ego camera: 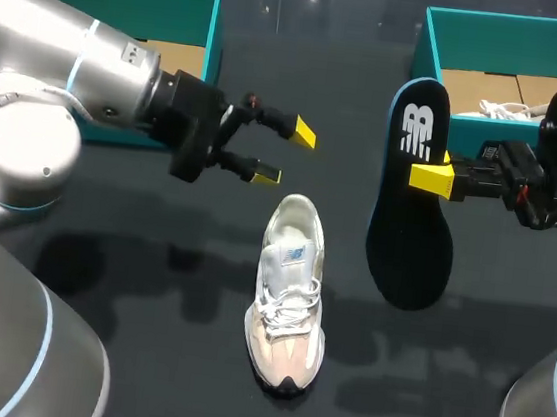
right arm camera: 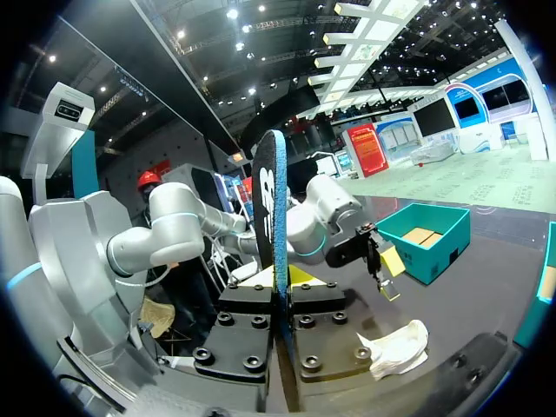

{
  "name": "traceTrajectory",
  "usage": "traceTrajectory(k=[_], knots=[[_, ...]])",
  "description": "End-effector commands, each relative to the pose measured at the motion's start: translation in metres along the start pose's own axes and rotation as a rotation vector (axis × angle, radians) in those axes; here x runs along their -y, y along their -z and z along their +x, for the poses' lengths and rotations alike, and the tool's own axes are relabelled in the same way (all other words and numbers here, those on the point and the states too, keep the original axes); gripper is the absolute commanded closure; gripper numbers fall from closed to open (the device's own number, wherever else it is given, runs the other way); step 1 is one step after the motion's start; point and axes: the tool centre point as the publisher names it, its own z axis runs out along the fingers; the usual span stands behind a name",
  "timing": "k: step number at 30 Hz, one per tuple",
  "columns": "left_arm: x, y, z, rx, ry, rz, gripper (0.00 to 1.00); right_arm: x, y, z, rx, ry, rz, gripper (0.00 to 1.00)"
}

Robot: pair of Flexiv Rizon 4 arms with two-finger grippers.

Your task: Take the shoe out of the shoebox, open the shoe tongue, remove and reinsert the insole, then place the shoe into the shoebox

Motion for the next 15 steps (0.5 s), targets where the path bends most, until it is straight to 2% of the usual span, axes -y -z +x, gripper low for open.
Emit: traceTrajectory(k=[1, 9, 15], knots=[[-0.002, 0.009, -0.003, 0.136, -0.005, 0.034, 0.00, 0.001, -0.002, 0.000, 0.000, -0.001, 0.001, 1.00], [-0.005, 0.022, -0.026, 0.269, -0.007, 0.028, 0.00, 0.001, -0.002, 0.000, 0.000, -0.001, 0.001, 1.00], [-0.005, 0.027, -0.039, 0.303, 0.012, -0.033, 0.00, -0.005, -0.001, -0.039, -0.030, -0.099, 0.004, 1.00]])
